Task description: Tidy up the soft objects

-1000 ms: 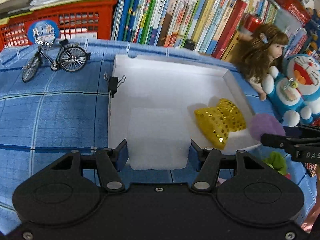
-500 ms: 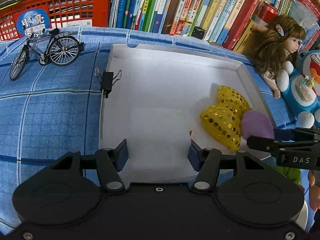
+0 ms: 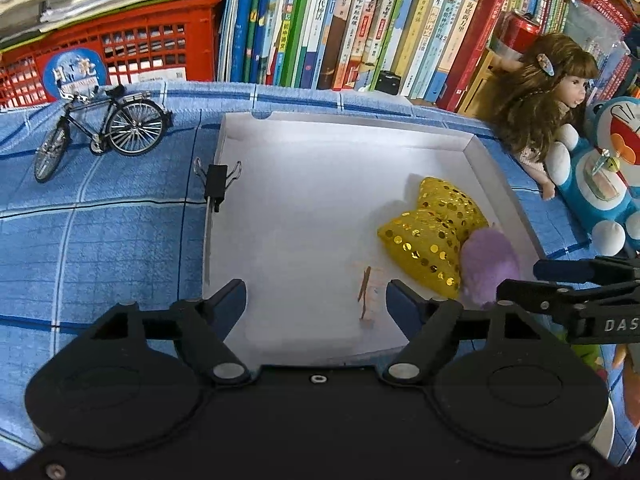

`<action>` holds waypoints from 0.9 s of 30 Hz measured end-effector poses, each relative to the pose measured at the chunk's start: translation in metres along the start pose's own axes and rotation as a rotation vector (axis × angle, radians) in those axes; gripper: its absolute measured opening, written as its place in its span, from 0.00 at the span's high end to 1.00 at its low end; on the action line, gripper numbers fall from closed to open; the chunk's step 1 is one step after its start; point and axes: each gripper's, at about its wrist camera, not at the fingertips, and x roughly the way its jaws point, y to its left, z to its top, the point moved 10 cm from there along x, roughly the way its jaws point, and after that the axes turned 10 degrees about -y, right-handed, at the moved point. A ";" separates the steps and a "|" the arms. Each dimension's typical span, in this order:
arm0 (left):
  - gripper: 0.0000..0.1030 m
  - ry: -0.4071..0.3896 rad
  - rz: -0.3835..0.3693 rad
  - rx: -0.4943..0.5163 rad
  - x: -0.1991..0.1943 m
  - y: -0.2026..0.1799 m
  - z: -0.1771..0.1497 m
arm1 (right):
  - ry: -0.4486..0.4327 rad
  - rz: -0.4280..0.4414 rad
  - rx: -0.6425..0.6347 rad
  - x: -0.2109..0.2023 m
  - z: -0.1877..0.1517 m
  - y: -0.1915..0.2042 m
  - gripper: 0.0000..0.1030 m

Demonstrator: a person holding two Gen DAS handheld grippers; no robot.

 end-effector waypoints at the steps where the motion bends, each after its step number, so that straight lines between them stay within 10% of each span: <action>1: 0.27 -0.003 -0.002 0.004 -0.003 -0.001 0.000 | -0.011 0.000 -0.004 -0.005 0.001 0.001 0.14; 27: 0.25 -0.255 -0.070 0.122 -0.155 -0.013 -0.041 | -0.388 -0.025 -0.125 -0.153 -0.015 0.012 0.09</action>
